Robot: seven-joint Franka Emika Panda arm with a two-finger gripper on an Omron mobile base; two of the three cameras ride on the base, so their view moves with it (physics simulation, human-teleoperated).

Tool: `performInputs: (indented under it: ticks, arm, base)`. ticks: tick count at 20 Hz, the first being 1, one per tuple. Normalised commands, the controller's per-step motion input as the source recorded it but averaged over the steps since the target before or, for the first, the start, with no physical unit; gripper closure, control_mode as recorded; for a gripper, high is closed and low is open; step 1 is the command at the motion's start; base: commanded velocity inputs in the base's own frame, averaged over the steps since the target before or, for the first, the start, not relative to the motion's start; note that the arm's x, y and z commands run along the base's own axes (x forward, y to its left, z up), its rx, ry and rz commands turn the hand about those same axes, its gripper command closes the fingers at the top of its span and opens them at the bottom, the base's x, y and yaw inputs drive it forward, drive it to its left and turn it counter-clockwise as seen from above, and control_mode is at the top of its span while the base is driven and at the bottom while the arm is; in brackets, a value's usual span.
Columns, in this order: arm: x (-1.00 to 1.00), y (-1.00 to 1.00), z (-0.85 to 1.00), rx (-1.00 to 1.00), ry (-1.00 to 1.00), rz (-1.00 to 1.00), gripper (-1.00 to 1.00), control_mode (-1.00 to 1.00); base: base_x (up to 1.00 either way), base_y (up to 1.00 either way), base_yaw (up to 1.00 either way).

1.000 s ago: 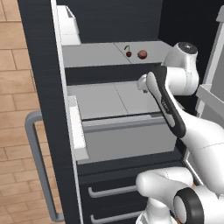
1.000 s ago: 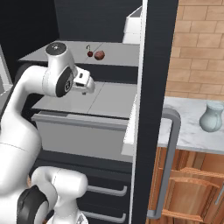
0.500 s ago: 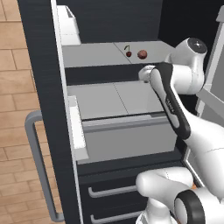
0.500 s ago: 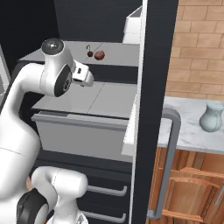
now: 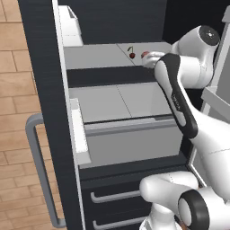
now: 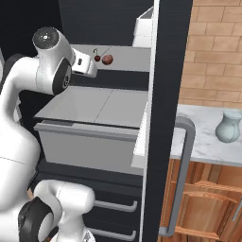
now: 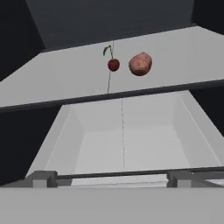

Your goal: Move the sweet potato and cherry from the top shelf to the second highest shelf to make space. Then, place the pitcher from the counter on the cleared top shelf.

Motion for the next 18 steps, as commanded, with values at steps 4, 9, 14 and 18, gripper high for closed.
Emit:
performInputs:
  ticks: [4, 9, 14, 18]
  arm:
    - [0.00, -0.18, 0.00, 0.00, 0.01, 0.05, -1.00, -1.00]
    - [0.05, -0.13, 0.04, 0.00, -0.02, 0.03, -1.00, -1.00]
    - [0.25, -0.32, 0.05, 0.00, -0.06, 0.00, -1.00, -1.00]
    - [0.57, -0.32, 0.00, 0.00, 0.00, 0.00, -1.00, -1.00]
  base:
    - [0.00, 0.00, 0.00]
    - [0.00, 0.00, 0.00]
    - [0.00, 0.00, 0.00]
    - [0.00, 0.00, 0.00]
